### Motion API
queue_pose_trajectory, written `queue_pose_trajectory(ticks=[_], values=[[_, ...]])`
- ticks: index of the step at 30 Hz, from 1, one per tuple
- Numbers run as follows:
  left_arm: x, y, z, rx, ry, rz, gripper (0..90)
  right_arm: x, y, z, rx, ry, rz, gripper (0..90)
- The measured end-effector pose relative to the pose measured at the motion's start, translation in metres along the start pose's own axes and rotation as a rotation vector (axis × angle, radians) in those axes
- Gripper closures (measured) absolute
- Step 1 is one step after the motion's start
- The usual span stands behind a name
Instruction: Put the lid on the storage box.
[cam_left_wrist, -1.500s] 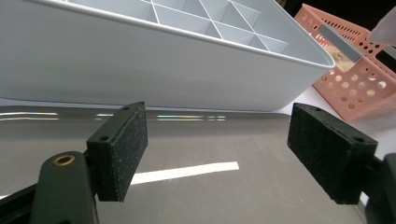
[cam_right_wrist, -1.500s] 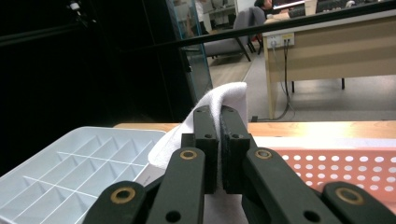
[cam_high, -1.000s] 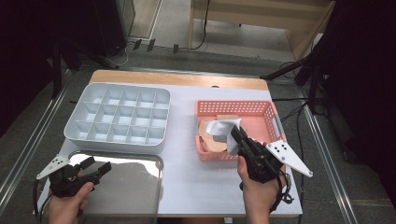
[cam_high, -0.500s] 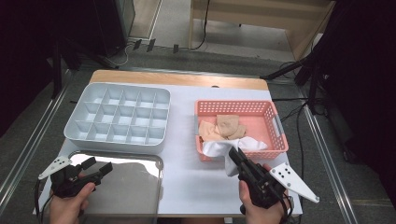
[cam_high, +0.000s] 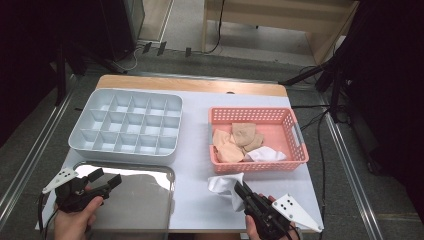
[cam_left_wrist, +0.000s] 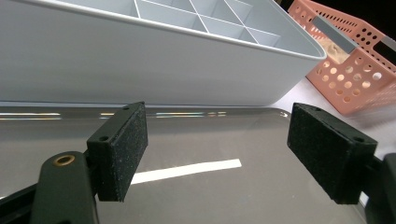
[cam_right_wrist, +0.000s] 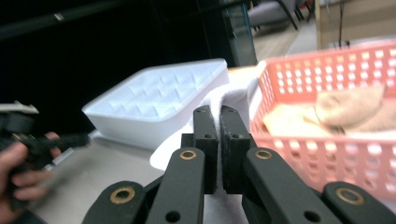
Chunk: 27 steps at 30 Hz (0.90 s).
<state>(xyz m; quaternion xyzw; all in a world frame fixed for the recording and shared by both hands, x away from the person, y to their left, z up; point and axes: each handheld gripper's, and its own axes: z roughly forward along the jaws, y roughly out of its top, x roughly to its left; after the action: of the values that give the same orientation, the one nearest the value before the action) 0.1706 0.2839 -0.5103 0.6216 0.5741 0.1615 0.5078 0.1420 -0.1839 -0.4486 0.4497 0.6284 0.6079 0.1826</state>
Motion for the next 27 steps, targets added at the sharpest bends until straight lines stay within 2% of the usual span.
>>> queue_pose_trajectory(ticks=[2, 5, 7, 10, 12, 14, 17, 19, 21, 22, 24, 25, 27], values=[[-0.001, 0.0, 0.0, 0.0, -0.003, 0.0, 21.1, -0.006, -0.01, 0.006, 0.03, -0.036, -0.023, 89.1], [0.0, 0.0, 0.0, 0.0, -0.002, 0.002, 21.1, -0.019, -0.027, 0.015, 0.079, -0.064, 0.014, 89.0], [0.001, 0.0, 0.0, -0.004, -0.001, -0.006, 21.1, -0.024, -0.038, 0.023, 0.121, -0.094, 0.009, 89.0], [0.002, 0.0, 0.0, -0.003, 0.003, -0.008, 21.2, -0.028, -0.051, 0.034, 0.169, -0.119, -0.013, 88.7], [0.002, 0.0, 0.001, -0.003, 0.002, -0.006, 21.2, -0.03, -0.055, 0.04, 0.203, -0.121, 0.003, 87.5], [0.001, 0.0, 0.001, -0.001, -0.002, -0.005, 21.2, -0.03, -0.057, 0.043, 0.201, -0.104, 0.007, 77.9], [0.001, 0.0, 0.001, 0.002, -0.002, -0.001, 21.2, -0.029, -0.055, 0.04, 0.143, -0.074, 0.001, 66.3], [0.001, 0.0, 0.001, -0.001, -0.003, -0.003, 21.2, -0.032, -0.052, 0.035, 0.116, -0.096, 0.008, 65.7], [0.001, 0.0, 0.0, -0.004, -0.002, -0.002, 21.2, -0.038, -0.051, 0.033, 0.104, -0.111, 0.034, 57.9], [0.001, 0.0, 0.0, -0.006, -0.002, -0.005, 21.2, -0.04, -0.05, 0.033, 0.107, -0.14, 0.033, 51.0], [0.001, 0.0, 0.0, -0.007, -0.002, -0.005, 21.2, -0.044, -0.052, 0.036, 0.144, -0.186, 0.02, 45.9], [0.001, 0.0, 0.0, -0.006, -0.003, -0.006, 21.2, -0.045, -0.053, 0.038, 0.167, -0.198, 0.007, 40.2], [0.001, 0.0, 0.0, -0.004, -0.004, -0.005, 21.2, -0.045, -0.054, 0.044, 0.219, -0.194, 0.026, 34.5]])
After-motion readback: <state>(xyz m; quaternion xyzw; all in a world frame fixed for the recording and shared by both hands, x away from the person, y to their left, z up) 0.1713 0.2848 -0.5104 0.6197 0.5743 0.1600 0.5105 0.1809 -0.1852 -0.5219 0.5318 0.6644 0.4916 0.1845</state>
